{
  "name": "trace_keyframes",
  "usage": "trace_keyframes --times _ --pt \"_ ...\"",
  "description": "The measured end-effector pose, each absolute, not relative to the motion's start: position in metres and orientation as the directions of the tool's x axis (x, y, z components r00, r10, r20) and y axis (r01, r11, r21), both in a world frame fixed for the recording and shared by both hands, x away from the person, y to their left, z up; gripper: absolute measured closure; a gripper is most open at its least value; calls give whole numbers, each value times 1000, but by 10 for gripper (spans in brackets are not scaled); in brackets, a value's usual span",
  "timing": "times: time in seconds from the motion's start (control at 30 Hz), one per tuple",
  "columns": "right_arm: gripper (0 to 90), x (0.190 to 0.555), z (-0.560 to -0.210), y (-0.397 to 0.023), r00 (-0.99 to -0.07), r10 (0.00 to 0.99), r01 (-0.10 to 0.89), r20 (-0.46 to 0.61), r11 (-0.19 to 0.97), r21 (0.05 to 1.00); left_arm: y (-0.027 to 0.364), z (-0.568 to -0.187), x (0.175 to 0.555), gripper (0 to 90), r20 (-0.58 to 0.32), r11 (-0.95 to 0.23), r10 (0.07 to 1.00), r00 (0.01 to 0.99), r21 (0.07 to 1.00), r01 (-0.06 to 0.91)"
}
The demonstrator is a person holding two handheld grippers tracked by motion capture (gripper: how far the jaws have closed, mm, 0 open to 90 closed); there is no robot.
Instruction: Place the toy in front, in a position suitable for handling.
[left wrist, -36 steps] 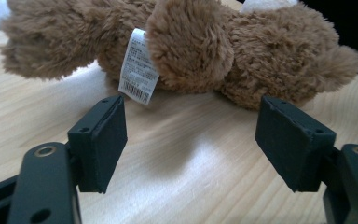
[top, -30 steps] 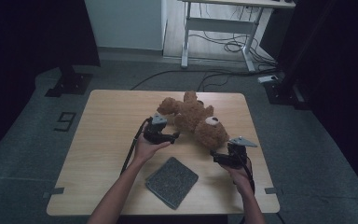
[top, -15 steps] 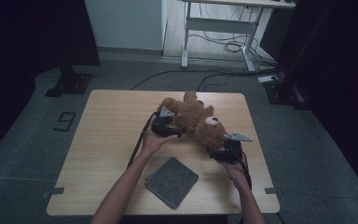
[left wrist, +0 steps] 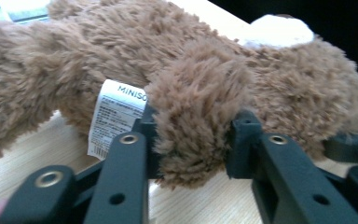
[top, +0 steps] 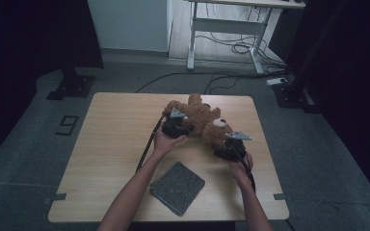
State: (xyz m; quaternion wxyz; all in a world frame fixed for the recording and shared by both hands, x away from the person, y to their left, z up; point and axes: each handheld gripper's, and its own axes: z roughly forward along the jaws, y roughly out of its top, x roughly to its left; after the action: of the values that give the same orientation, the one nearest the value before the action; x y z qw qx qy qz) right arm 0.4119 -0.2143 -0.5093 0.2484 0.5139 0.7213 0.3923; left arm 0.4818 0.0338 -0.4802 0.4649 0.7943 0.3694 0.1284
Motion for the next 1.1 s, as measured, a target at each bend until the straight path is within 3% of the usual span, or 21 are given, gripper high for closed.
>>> trace_keyframes --times 0.13,0.33,0.57,0.83,1.1 --pt "541 416 -511 -217 -362 931 540 37 177 823 34 -478 479 717 -131 -288 712 690 842 457" --pt "640 415 -510 -220 -375 926 528 49 169 832 36 -473 475 737 -128 -278 708 695 854 440" --pt "672 411 -501 -219 -390 919 478 61 146 866 43 -453 468 747 -120 -262 704 700 873 413" --pt "686 411 -475 -204 -453 891 397 30 172 902 68 -426 451 756 -108 -239 713 692 891 385" --pt "690 410 -473 -190 -521 852 367 51 170 915 87 -414 421 759 -90 -238 718 690 900 364"
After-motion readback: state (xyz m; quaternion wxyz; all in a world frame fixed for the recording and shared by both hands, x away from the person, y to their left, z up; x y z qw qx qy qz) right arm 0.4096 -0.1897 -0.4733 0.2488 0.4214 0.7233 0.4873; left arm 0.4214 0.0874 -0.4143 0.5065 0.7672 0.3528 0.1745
